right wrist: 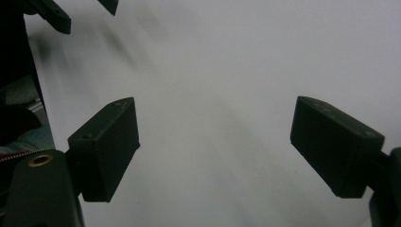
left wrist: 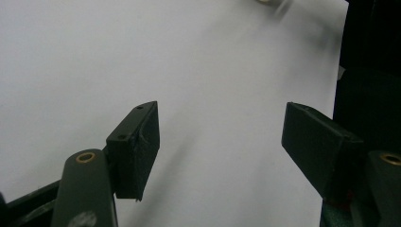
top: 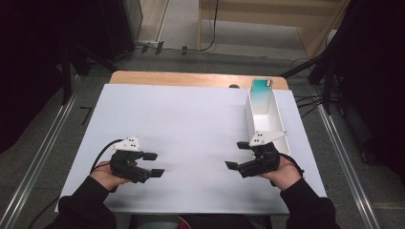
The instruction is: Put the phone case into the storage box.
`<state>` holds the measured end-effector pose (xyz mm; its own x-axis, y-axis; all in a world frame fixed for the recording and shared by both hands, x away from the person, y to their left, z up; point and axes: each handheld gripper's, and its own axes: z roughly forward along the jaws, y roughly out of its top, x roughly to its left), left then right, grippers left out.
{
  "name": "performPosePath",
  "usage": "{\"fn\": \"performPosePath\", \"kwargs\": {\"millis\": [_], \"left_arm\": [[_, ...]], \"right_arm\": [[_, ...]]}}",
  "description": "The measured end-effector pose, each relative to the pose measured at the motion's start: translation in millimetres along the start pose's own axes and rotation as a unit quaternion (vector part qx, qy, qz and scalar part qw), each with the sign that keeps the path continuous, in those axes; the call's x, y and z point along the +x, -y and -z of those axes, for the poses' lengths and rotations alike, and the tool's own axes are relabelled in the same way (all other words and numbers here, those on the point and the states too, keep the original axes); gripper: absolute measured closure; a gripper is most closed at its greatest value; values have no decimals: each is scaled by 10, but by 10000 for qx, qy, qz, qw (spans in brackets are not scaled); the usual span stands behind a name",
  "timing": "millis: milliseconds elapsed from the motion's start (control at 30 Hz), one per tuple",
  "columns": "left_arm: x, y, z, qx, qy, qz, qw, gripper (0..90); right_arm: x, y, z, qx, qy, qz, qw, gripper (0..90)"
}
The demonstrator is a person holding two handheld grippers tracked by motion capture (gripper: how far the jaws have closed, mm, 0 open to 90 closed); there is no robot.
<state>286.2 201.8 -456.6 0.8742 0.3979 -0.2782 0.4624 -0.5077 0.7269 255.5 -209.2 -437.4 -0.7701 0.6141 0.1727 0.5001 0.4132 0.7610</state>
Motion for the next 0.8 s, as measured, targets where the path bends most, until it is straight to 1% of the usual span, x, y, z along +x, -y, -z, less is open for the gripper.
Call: {"fn": "performPosePath", "kwargs": {"millis": [433, 567, 700, 733, 800], "left_arm": [[-5, 4, 2, -9, -19, 14, 10000, 280], [-8, 5, 3, -5, -12, 17, 10000, 280], [-7, 9, 7, -3, -7, 11, 10000, 280], [-9, 14, 11, 3, -4, 16, 10000, 280], [-12, 24, 19, -1, -11, 19, 10000, 280]], "right_arm": [[49, 194, 23, 69, -83, 36, 9999, 150], [62, 249, 29, 133, -120, 80, 9998, 150], [75, 298, 35, 187, -115, 77, 9997, 150], [73, 308, 37, 192, -118, 120, 9997, 150], [83, 331, 41, 223, -117, 117, 9996, 150]]}}
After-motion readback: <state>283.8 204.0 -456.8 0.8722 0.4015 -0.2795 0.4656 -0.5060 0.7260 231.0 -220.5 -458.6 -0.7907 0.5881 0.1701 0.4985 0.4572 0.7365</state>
